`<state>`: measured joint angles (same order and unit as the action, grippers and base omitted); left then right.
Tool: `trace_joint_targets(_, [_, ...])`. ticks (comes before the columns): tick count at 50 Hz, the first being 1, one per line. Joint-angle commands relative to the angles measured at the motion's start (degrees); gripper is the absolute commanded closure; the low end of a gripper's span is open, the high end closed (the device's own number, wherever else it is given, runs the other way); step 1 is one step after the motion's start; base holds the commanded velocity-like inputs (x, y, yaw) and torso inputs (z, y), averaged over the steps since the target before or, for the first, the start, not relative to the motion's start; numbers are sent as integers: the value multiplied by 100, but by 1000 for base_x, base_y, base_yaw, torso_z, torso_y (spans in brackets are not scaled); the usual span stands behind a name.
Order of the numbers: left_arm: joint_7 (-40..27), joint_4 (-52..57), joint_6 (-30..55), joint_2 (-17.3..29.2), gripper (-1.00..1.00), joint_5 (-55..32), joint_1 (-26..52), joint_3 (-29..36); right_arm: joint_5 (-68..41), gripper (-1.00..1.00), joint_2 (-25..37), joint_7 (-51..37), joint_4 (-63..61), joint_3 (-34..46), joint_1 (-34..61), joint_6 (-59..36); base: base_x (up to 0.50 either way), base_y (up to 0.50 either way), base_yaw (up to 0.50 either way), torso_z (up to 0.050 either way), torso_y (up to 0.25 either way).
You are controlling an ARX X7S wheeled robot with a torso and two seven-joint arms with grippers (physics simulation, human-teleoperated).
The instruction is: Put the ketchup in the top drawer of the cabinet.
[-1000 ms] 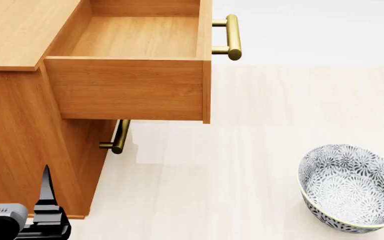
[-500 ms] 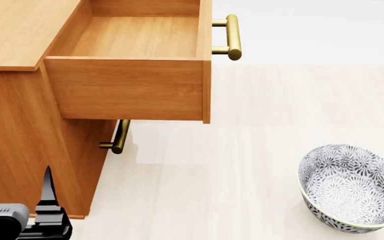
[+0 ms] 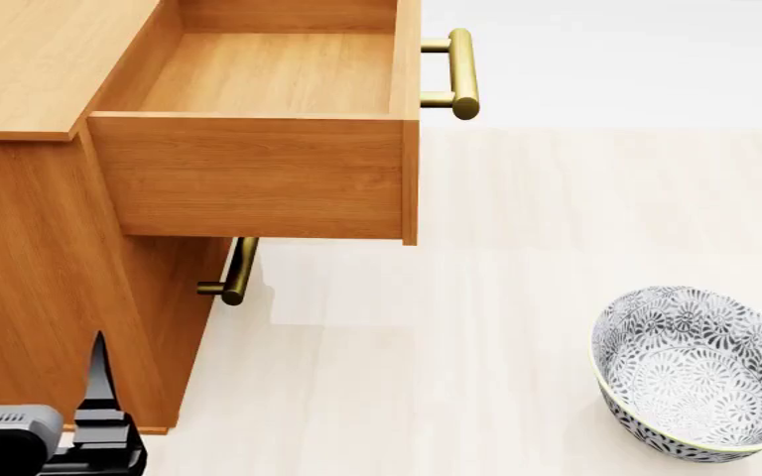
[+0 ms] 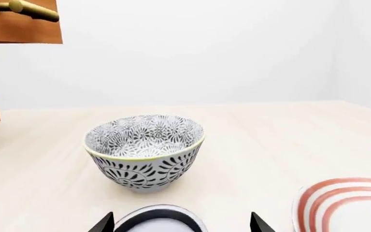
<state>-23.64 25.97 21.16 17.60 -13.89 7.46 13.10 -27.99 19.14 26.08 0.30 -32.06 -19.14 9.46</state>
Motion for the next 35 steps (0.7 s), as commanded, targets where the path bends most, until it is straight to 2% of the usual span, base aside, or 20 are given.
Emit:
trace_joint_targets(1, [-16, -20, -6, 12, -100, -14, 15, 18, 64, -100, -12, 11, 121, 33, 24, 61, 0, 0, 0, 0, 0])
trace_joint_targets(13, [-31, -80, -26, 23, -100, -24, 32, 30, -90, -100, -51, 67, -156, 67, -45, 46, 0, 0, 0, 0, 0])
trace_joint_targets(21, [-32, -151, -45, 17, -100, -32, 58, 53, -548, -100, 6, -23, -870, -106, -329, -235, 0, 0, 0, 0, 0])
trace_joint_targets(35, [-51, -175, -28, 22, -100, -48, 99, 93, -76, -100, -64, 52, -133, 107, -115, 48, 0, 0, 0, 0, 0])
